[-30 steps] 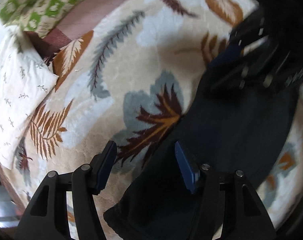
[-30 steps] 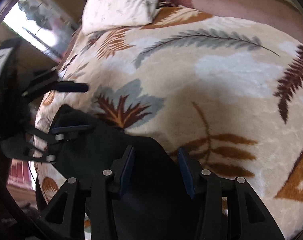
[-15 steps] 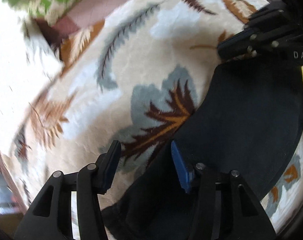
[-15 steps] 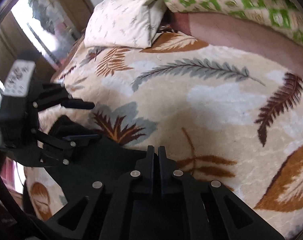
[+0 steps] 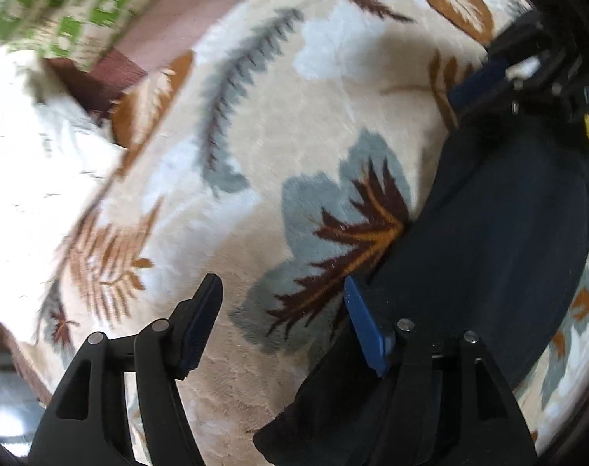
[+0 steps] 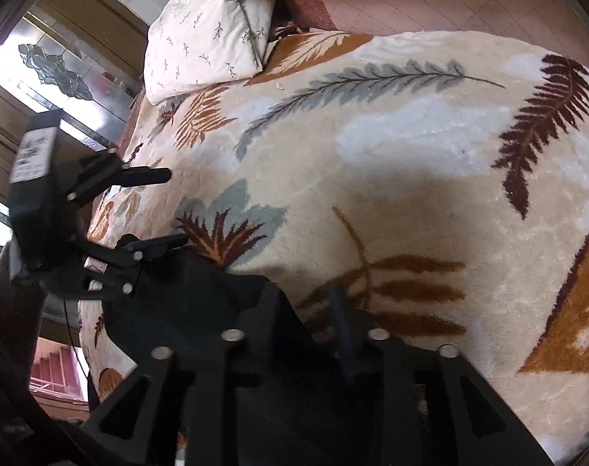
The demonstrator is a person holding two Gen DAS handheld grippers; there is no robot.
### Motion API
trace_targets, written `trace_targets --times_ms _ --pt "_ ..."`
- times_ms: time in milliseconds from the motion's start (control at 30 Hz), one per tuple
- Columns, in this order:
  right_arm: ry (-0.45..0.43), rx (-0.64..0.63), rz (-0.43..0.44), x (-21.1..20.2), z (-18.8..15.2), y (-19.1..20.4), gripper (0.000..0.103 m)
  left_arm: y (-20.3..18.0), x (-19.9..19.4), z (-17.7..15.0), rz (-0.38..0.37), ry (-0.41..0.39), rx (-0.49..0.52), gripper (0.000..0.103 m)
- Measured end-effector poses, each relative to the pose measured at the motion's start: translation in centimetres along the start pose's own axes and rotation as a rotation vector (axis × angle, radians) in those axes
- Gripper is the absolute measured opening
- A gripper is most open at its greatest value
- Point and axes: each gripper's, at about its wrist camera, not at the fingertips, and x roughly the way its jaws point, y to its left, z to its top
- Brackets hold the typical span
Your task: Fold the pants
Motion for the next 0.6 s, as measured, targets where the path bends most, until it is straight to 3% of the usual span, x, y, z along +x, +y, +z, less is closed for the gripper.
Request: trace_targets --times_ms 67,267,467,600 --pt "0.01 0.01 0.021 0.0 -0.1 -0.5 0.04 -0.2 1.0 0.0 -0.022 0.031 0.029 0.065" --pt "0.052 0.005 0.137 0.5 0.1 -0.9 0.042 -0.4 0.8 0.0 -0.043 0.025 0.071 0.065" --pt "0.037 -0.001 0.189 0.3 0.1 -0.7 0.044 0.3 0.6 0.0 -0.028 0.014 0.017 0.065" --pt "0.029 0.001 0.218 0.3 0.5 -0.3 0.058 -0.8 -0.4 0.9 -0.006 -0.033 0.061 0.065"
